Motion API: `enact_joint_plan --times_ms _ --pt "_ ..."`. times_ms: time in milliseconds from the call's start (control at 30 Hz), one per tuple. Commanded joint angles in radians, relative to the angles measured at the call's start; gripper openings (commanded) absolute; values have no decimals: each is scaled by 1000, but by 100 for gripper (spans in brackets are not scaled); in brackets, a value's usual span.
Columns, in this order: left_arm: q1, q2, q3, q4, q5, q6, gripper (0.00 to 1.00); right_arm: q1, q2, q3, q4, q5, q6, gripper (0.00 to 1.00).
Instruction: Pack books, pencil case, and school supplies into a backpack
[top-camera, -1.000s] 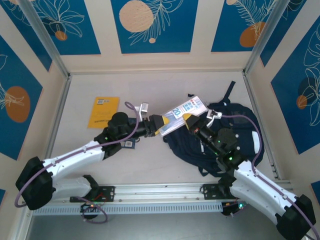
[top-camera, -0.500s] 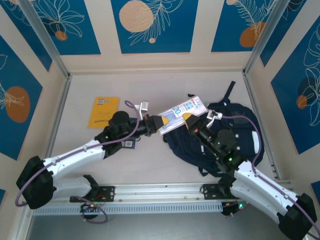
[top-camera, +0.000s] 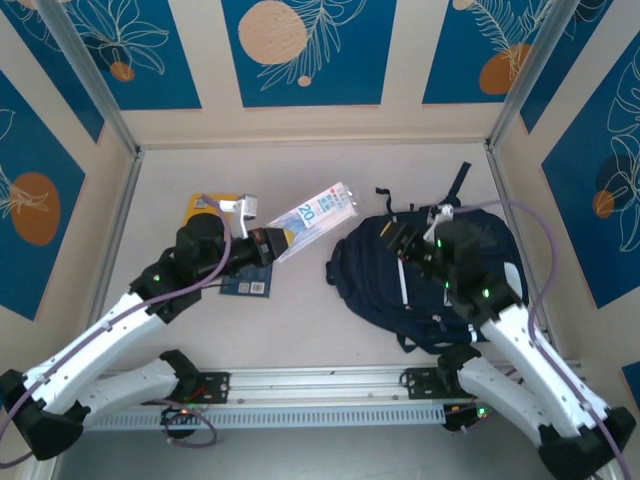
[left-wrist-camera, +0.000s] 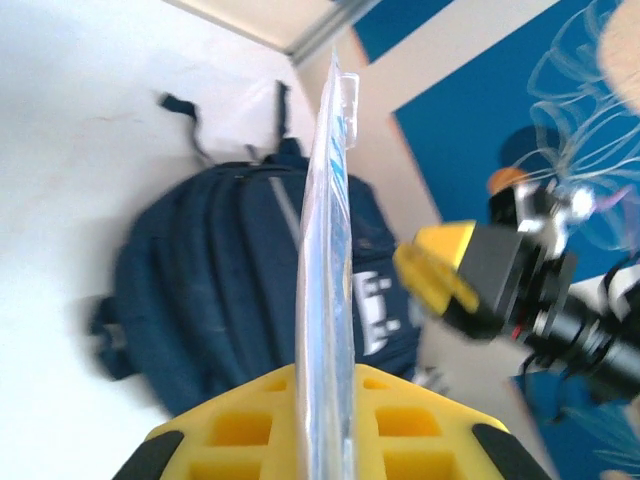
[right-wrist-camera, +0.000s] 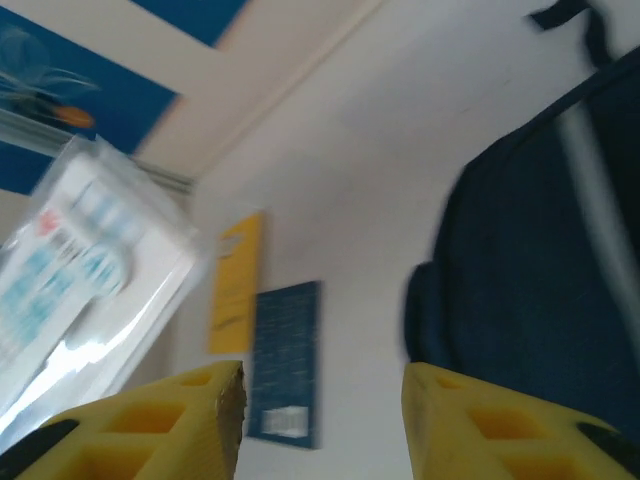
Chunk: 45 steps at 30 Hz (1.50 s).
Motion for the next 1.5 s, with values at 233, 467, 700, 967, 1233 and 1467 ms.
enact_joint_plan --times_ms 233,467,700,967,1233,1467 --pt "48 -31 82 -330 -108 347 0 -182 410 232 -403 -176 -367 40" --pt "86 -31 36 -307 -88 385 0 -107 549 313 -468 5 -337 62" --pt "122 -32 21 -288 -37 392 0 27 645 358 -518 171 -251 78" --pt "141 -39 14 -280 -5 390 0 117 768 405 -558 320 -208 72" --pt "153 -40 11 -274 10 385 0 191 912 448 -663 548 -151 47" --pt "166 -33 12 -273 21 383 0 187 778 396 -571 445 -236 5"
